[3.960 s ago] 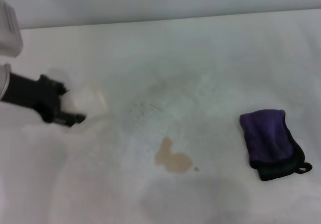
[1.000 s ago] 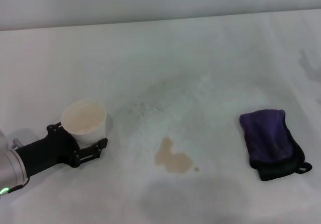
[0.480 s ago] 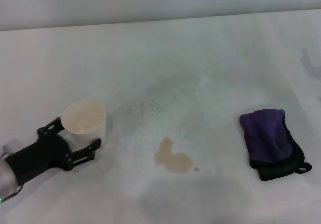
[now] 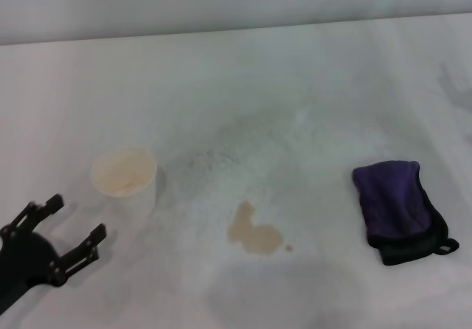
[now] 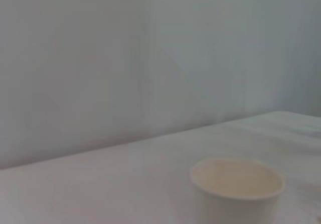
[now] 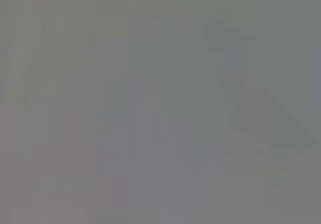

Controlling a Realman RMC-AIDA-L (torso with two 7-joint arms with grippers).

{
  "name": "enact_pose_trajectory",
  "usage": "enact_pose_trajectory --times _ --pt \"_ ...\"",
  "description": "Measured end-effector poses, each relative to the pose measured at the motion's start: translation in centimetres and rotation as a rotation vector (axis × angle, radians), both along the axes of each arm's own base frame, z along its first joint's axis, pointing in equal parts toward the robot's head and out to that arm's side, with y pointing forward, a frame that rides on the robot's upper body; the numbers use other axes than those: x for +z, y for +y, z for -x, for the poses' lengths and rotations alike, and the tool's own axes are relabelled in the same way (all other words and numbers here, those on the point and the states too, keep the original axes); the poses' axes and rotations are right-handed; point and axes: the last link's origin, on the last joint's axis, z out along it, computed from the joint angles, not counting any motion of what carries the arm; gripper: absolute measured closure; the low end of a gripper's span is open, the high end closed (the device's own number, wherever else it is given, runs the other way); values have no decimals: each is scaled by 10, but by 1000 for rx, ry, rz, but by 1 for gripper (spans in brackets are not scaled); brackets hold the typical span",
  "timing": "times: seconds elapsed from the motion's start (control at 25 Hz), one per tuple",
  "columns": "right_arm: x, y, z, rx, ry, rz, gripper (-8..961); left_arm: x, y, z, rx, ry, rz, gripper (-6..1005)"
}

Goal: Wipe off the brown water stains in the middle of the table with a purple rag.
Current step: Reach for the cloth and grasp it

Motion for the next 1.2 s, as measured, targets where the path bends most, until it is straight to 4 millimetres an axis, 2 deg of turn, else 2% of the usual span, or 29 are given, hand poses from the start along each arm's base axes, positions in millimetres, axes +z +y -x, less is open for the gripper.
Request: enact_pose_trajectory --times 0.16,0.24,0.48,0.56,0.76,0.88,1.0,1.2 --pt "-3 1 2 9 4 10 82 4 -16 11 55 -4 -39 106" --pt "-6 0 5 27 26 24 83 14 -20 22 107 11 -97 106" --pt "-17 0 11 84 258 114 83 37 -16 36 174 24 -196 106" --pt "-18 3 10 90 356 172 83 55 -7 42 208 22 -273 106" --pt "2 17 -7 0 674 359 84 77 9 43 210 39 -374 106" --pt "18 21 -5 -29 737 497 84 88 16 44 206 53 -417 106" --pt "36 22 6 -30 747 649 84 99 22 44 208 52 -470 106" --pt "65 19 42 -57 679 859 85 115 30 44 212 48 -557 106"
